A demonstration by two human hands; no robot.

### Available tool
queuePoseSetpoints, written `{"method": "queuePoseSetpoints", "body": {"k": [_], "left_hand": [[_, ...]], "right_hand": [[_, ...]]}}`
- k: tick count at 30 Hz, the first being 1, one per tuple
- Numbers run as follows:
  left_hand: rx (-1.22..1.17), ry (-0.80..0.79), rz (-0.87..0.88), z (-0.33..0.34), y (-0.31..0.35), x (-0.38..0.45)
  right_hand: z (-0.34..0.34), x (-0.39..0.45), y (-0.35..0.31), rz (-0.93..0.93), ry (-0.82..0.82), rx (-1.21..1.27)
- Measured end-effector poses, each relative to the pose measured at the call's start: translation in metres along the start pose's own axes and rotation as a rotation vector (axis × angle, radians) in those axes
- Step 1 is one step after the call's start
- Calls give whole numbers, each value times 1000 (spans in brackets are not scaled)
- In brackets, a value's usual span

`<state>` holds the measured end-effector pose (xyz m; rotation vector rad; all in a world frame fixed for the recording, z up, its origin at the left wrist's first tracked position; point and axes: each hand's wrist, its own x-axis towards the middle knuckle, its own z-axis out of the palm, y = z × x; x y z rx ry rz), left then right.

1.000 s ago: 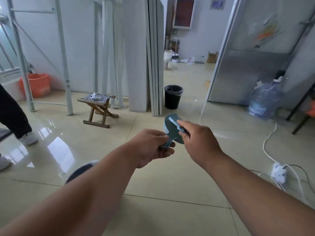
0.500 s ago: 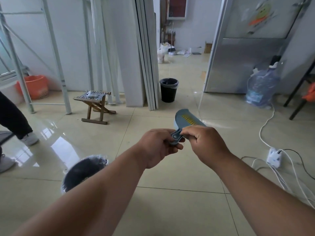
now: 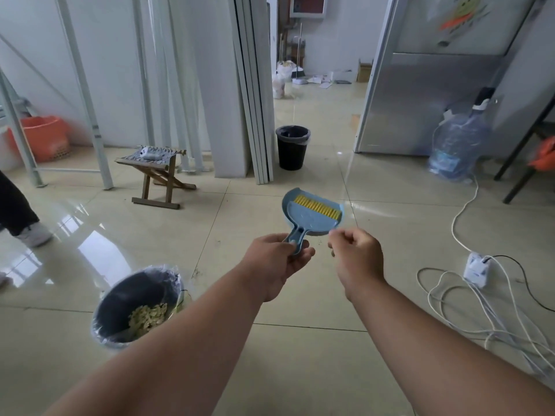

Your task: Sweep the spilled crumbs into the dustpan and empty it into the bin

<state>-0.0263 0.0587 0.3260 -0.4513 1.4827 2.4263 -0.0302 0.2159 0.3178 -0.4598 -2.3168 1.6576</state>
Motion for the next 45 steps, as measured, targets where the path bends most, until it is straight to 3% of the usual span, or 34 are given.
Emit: {"method": "queuePoseSetpoints", "body": {"k": [2, 5, 11, 25, 31, 36, 39, 43, 45], "left_hand": [[-13, 6, -26, -2, -6, 10], [15, -22, -99, -10, -25, 29], [199, 22, -276, -70, -94, 81], [849, 160, -585, -215, -297, 177], [1102, 74, -594, -230, -323, 185], [1369, -120, -519, -226, -325, 202], [1388, -214, -494, -221, -314, 219], [1375, -119, -435, -215, -272, 234], [1236, -10, -375, -208, -243, 238]], "right_hand": [[11, 8, 9, 253, -124, 114], [35, 19, 37, 406, -304, 255], [92, 32, 119, 597, -320, 304], [192, 12, 358, 869, -435, -185], [202, 12, 395, 848, -535, -383], [207, 23, 407, 817, -543, -498], [206, 34, 409, 818, -537, -552], [193, 54, 393, 652, -627, -766], [184, 67, 374, 586, -583, -726]]}}
